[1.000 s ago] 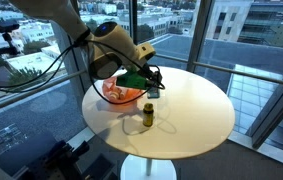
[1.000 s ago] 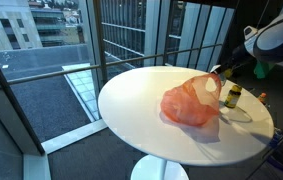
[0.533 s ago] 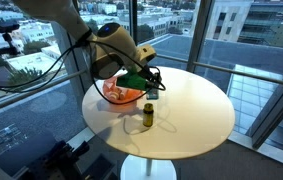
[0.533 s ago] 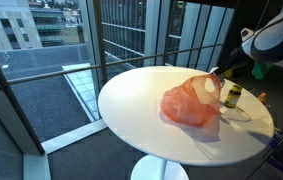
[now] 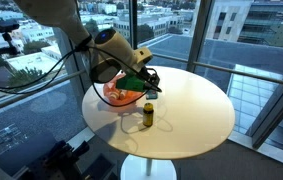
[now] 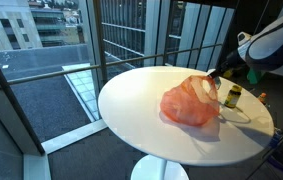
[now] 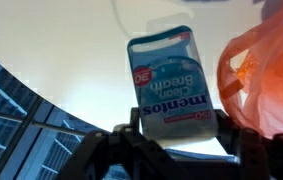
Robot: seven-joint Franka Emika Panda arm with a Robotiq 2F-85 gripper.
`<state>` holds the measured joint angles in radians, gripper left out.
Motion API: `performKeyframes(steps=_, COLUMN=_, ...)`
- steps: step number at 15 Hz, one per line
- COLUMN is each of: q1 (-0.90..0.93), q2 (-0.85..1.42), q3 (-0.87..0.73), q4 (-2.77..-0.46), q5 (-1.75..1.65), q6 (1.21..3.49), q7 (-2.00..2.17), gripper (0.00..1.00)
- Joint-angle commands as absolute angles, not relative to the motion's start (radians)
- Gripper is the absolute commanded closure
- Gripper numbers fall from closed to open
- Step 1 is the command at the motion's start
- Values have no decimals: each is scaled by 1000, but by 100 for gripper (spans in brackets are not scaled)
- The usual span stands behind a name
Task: Take the box out of the carrier bag
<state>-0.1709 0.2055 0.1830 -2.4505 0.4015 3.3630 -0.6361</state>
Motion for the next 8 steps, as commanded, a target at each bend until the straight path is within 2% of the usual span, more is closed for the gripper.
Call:
performKeyframes(steps=1, q1=-229, q2=268, q3=249, q4=-2416, q5=363, q6=3436, q7=-609, gripper=53)
performKeyframes(steps=4, q1=-271, q2=322, q3=285, q4=-2400, q5=327, q6=3495, q7=-596, gripper=53)
performKeyframes(steps=8, q1=-326, q2=350, q3=307, q4=-2341, q5=261, q6=3461, q7=-566, gripper=53)
